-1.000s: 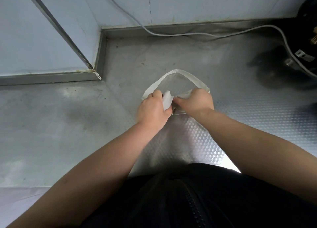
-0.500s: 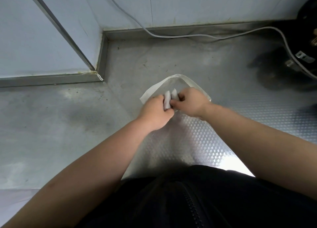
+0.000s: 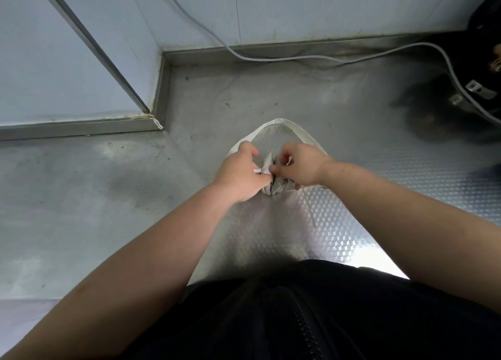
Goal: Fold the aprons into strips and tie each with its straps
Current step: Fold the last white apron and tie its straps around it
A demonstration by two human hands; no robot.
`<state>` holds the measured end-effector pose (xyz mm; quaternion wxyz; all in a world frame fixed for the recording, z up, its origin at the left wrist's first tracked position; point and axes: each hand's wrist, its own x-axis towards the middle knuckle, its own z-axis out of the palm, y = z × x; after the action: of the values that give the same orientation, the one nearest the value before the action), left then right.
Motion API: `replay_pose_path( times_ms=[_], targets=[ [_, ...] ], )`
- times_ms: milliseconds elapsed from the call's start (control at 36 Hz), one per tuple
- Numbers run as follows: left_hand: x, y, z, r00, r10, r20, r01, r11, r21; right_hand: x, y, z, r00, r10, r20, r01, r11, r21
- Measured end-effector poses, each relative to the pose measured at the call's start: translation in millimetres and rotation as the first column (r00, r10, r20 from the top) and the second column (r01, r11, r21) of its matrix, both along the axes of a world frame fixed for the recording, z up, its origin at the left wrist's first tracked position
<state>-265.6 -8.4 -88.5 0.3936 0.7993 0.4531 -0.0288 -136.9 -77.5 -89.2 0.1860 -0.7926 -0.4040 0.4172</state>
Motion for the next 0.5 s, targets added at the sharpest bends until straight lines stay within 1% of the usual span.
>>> replay_pose_path(
  times_ms=[83, 167, 194, 278, 333, 389, 417, 444, 500],
  targets=[
    [-2.9, -1.9, -4.7, 0.997, 0.003, 0.081, -0.003, 1.000, -0.010, 3.7, -1.4, 1.1, 0.997, -0.009, -0.072, 0.011, 1.000, 0.028],
    [-6.0, -0.6, -9.2, 0.991, 0.001, 0.137, 0.006, 0.999, -0.049, 5.9, -3.0, -0.5, 0.996, -0.013, -0.090, 0.014, 1.000, 0.015],
    [-6.8, 0.2, -9.9, 0.989, -0.005, 0.146, 0.018, 0.996, -0.091, 5.9, -3.8, -0.3, 0.996, -0.015, -0.090, 0.016, 1.000, 0.006],
    [-8.3, 5.9, -8.5, 0.982, 0.012, 0.188, 0.045, 0.954, -0.295, 7.9, -5.8, -1.3, 0.990, -0.046, -0.135, 0.044, 0.999, -0.013],
    [-8.7, 9.8, -5.2, 0.982, 0.047, 0.185, 0.028, 0.923, -0.383, 8.2, -7.0, -0.7, 0.961, -0.098, -0.257, 0.097, 0.995, -0.018],
    [-8.8, 12.9, -0.9, 0.976, 0.110, 0.188, -0.011, 0.887, -0.462, 9.3, -8.4, 0.5, 0.882, -0.189, -0.431, 0.193, 0.981, -0.035],
    [-9.7, 13.4, -0.3, 0.972, 0.143, 0.189, -0.028, 0.862, -0.506, 9.6, -9.7, 0.2, 0.847, -0.219, -0.484, 0.225, 0.973, -0.046],
    [-10.6, 14.7, -0.4, 0.967, 0.164, 0.193, -0.036, 0.844, -0.535, 10.6, -10.5, -0.6, 0.838, -0.225, -0.498, 0.236, 0.971, -0.041],
    [-12.9, 16.2, -2.6, 0.962, 0.183, 0.202, -0.035, 0.818, -0.574, 11.6, -12.5, -4.5, 0.867, -0.182, -0.464, 0.201, 0.980, -0.009]
  ],
)
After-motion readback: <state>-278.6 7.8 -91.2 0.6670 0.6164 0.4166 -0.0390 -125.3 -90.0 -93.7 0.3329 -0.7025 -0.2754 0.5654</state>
